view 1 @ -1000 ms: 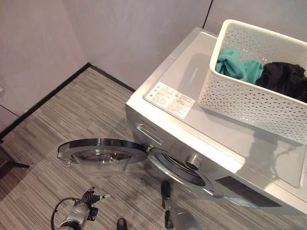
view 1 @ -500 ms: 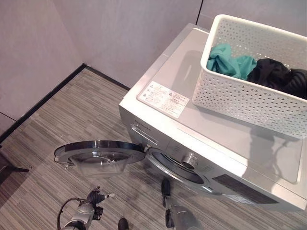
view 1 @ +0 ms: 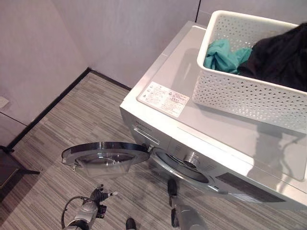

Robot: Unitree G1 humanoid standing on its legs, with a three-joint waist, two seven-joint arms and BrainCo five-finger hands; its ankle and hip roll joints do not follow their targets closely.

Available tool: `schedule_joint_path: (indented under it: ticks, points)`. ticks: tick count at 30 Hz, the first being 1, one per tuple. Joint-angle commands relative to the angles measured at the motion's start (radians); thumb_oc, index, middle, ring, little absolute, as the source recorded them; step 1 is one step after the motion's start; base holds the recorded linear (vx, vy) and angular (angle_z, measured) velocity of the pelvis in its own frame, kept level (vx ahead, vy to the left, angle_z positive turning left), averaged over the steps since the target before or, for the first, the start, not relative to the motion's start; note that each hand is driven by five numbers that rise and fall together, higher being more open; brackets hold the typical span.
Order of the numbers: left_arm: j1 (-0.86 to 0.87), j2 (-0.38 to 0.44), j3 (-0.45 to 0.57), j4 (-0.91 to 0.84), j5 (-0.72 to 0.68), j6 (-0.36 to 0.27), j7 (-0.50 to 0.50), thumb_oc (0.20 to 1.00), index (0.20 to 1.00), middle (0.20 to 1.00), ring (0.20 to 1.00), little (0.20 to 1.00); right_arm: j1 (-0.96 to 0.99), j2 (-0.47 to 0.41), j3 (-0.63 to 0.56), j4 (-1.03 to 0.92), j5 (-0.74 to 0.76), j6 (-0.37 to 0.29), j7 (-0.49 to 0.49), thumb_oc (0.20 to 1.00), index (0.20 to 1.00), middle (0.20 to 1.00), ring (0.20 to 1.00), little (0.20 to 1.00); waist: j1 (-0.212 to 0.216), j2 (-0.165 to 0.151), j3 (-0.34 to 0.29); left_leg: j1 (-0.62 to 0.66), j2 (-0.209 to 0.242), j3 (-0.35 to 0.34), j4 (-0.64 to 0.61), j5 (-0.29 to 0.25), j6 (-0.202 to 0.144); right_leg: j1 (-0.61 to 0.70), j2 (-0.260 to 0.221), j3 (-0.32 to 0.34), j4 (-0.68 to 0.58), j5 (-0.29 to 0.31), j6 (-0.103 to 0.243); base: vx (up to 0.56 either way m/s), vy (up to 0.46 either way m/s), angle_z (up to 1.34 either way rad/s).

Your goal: Grab the laundry basket,head to the washer,open it,put in the laundry and shut it.

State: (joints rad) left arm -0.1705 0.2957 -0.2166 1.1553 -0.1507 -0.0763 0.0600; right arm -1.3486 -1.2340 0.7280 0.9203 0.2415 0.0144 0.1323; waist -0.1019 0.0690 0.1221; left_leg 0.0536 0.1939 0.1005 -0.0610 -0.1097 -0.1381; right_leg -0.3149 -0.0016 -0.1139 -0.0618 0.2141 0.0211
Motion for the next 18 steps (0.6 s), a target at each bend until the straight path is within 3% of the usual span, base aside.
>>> schedule_joint_path:
  ticks: [1,8,10,12,18]
  points:
    - [0.007,0.061,-0.04,-0.007,-0.015,-0.041,0.021,1.0,1.0,1.0,1.0,1.0,-0.166,-0.031,-0.01,-0.041,0.118,-0.078,-0.136,0.2,0.2,0.2,0.2,0.2,-0.014,-0.084,-0.044,0.053,0.054,-0.027,0.023,0.193,-0.027,0.008,-0.121,0.088,0.172,-0.171,0.121,0.0,0.043,-0.01]
    - [0.017,0.039,-0.059,-0.032,-0.016,-0.044,0.034,1.0,1.0,1.0,1.0,1.0,-0.235,-0.015,-0.034,-0.09,0.14,-0.091,-0.225,0.2,0.2,0.2,0.2,0.2,-0.019,-0.087,-0.06,0.073,0.045,-0.027,0.022,0.167,-0.02,0.029,-0.13,0.089,0.172,-0.169,0.126,0.0,0.007,0.01]
    - [0.015,0.03,-0.071,-0.055,-0.015,-0.044,0.051,1.0,1.0,1.0,1.0,1.0,-0.255,-0.008,-0.082,-0.137,0.102,-0.091,-0.318,0.2,0.2,0.2,0.2,0.2,-0.024,-0.086,-0.07,0.081,0.04,-0.029,0.021,0.146,-0.014,0.038,-0.133,0.092,0.175,-0.171,0.127,0.0,0.0,0.0]
    - [0.015,0.03,-0.071,-0.056,-0.015,-0.044,0.051,1.0,1.0,1.0,1.0,1.0,-0.252,-0.008,-0.085,-0.139,0.101,-0.09,-0.319,0.2,0.2,0.2,0.2,0.2,-0.024,-0.087,-0.069,0.081,0.04,-0.029,0.021,0.145,-0.014,0.038,-0.133,0.092,0.175,-0.171,0.127,0.0,0.0,0.0]
    - [0.012,0.023,-0.108,-0.135,-0.035,-0.053,0.075,1.0,1.0,1.0,1.0,1.0,-0.325,0.009,-0.124,-0.106,0.095,-0.1,-0.45,0.2,0.2,0.2,0.2,0.2,-0.025,-0.095,-0.084,0.1,0.028,-0.029,0.028,0.101,-0.001,0.049,-0.135,0.098,0.176,-0.166,0.134,0.0,0.0,0.0]
